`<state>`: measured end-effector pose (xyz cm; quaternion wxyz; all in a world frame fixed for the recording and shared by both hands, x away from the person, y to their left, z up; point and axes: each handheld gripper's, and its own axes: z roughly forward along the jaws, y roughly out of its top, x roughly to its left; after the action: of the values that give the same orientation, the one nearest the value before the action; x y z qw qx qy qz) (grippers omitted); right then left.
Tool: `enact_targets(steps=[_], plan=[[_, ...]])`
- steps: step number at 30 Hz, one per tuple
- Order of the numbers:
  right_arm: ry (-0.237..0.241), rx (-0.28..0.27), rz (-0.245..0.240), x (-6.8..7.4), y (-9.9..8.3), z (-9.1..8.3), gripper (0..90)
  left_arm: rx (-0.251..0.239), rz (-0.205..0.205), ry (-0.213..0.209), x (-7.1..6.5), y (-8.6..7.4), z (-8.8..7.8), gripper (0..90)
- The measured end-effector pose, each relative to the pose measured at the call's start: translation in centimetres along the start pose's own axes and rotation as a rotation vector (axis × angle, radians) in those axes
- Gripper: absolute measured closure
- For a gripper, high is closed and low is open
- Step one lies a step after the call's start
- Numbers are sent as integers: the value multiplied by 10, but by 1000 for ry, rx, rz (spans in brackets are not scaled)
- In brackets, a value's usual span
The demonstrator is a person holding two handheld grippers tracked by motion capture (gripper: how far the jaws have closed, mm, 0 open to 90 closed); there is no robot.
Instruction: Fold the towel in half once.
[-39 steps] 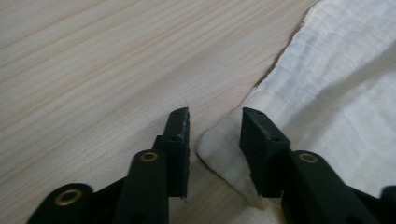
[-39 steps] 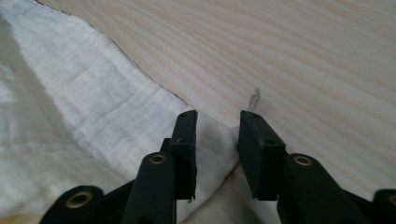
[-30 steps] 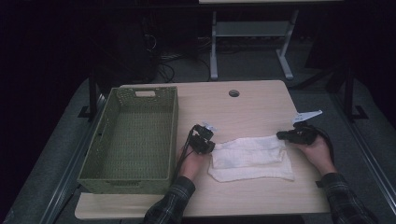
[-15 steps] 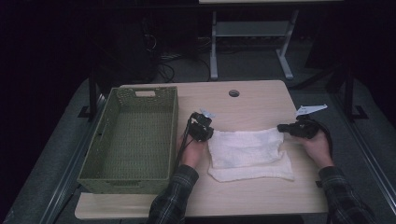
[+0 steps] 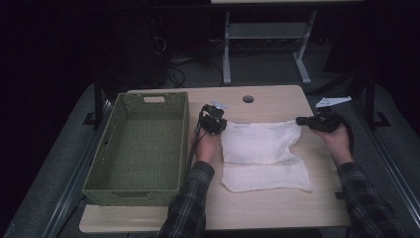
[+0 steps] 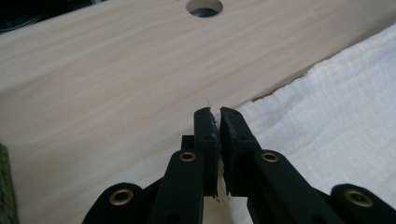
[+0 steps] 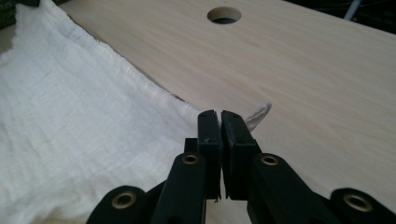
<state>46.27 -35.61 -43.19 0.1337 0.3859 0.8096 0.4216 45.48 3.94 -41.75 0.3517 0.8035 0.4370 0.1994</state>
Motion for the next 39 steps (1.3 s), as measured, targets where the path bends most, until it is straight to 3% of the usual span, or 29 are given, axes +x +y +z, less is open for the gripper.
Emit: enact_targets(steps=[7,13,16,25,36,39], plan=[[-13,-31,29,-15,9,6,867,-41,-24,33,14,16,12,851],[-18,-20,34,-24,16,19,866,-31,-28,41,21,17,26,849],[-15,-27,41,-26,19,20,866,-29,-38,30,21,17,26,848],[14,-61,28,-13,18,-6,866,-64,-35,16,8,21,-9,849],[38,-85,8,9,-3,-32,866,-83,-36,-14,-6,-1,-39,850],[36,-75,-9,17,-8,-37,866,-80,-16,-12,-14,-8,-47,851]])
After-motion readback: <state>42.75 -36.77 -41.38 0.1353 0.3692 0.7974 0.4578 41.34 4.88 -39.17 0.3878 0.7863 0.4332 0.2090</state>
